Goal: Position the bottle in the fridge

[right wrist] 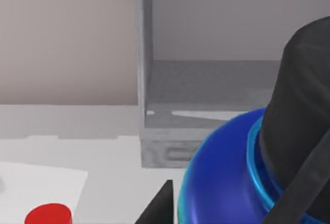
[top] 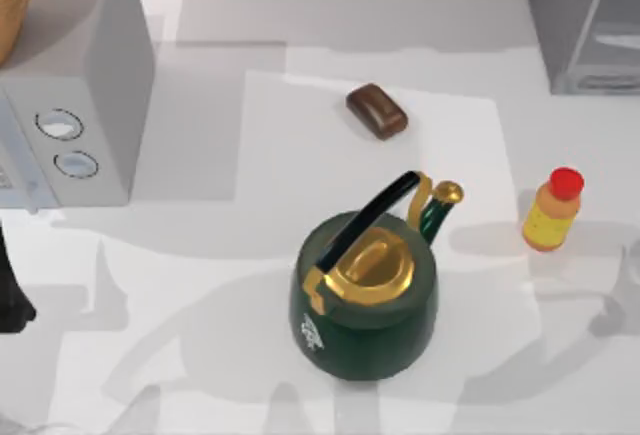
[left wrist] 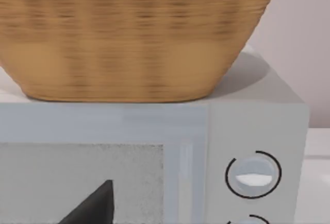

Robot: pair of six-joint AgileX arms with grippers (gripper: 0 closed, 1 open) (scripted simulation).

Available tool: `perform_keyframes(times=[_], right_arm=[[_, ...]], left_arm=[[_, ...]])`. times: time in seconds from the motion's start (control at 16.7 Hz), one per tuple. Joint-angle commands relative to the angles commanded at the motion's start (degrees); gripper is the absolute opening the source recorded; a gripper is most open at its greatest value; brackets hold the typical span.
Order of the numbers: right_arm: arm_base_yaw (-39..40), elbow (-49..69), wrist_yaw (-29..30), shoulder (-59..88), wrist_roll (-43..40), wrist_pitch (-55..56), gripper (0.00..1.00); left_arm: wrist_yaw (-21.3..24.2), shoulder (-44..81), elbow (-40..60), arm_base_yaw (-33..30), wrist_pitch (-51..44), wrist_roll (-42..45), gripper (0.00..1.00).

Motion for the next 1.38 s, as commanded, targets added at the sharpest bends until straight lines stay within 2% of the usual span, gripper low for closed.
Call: perform_keyframes(times=[0.36,0.66,0.9,1.38], right_arm=[[-0.24,0.63,-0.19,0.84,-0.03,0.43,0.01],[-1.9,10.64,-0.96,12.73,-0.21,11.93,0.01],[-4.67,23.11,-2.26,33.01,-0.23,27.28,0.01],[-11.59,46.16,-7.94,90.1,-0.1,55.55,0.01]], left_arm=[[0.0,0.0,0.0,0.0,0.0,0.0,1.0],[0.0,0.0,0.0,0.0,0.0,0.0,1.0],[0.0,0.0,0.0,0.0,0.0,0.0,1.0],[0.0,0.0,0.0,0.0,0.0,0.0,1.0]])
